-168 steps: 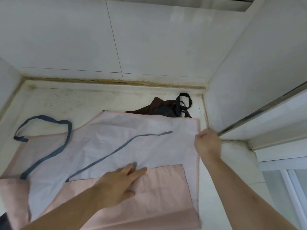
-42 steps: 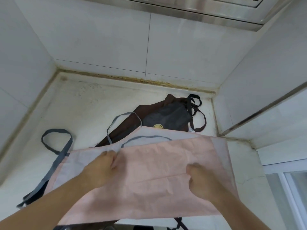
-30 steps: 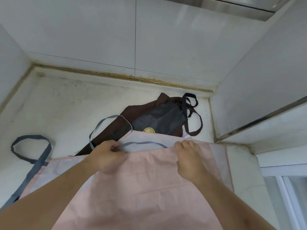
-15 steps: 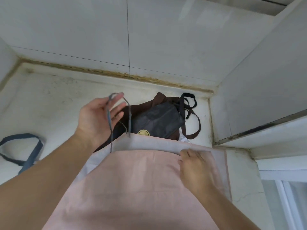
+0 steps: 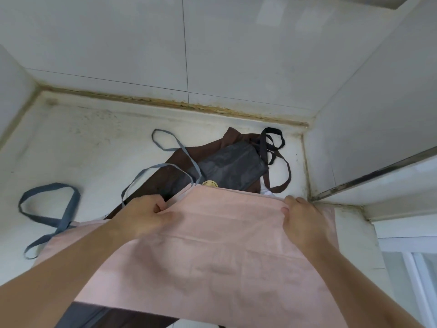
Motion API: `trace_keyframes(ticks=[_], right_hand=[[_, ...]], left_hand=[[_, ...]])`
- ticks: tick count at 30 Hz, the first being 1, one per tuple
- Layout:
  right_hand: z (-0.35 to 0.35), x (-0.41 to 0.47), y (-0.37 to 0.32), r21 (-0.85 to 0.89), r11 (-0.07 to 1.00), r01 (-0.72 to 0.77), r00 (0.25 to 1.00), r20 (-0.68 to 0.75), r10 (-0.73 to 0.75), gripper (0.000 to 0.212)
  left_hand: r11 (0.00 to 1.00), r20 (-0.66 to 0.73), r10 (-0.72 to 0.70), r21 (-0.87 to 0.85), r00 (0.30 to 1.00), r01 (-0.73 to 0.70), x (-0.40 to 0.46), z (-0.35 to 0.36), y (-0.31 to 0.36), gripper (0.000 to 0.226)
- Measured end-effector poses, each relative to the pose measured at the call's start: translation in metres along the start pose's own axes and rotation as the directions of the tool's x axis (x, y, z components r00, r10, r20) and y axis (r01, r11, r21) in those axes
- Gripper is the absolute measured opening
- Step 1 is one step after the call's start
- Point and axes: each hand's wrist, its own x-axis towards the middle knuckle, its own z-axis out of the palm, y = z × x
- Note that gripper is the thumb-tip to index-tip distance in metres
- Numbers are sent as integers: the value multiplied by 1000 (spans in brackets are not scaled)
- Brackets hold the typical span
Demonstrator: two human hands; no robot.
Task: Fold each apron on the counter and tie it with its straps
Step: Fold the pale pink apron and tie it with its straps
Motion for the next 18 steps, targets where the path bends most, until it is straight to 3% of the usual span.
trace_keyframes(ticks=[4,9,11,13,16,18], right_hand=[[5,3,-3,72,997,-17,998,-55,21,8],[-1,-15,-8,-42,999,-33,951,-309,19,44],[4,-31,-17,45,999,13,961,-278,0,56],[11,-57,-38,123,991,47,982,-189,-23,54],[29,-96,-68,183,977,106,993,-61,-97,51],[44,-108,-73,216,969,121,992,6,-125,61]], left_hand=[[974,-124,98,216,987,-69,2,-5,-14,18],[952,-324,252,250,912,-174,5,4,-35,22],[910,-416,349,365,840,-197,-1,14,-39,31],[859,-459,441,466,771,-214,-10,28,-38,43],[744,-311,617,529,723,-408,-22,56,-32,50],[751,-232,595,501,769,-430,-26,74,-36,43]])
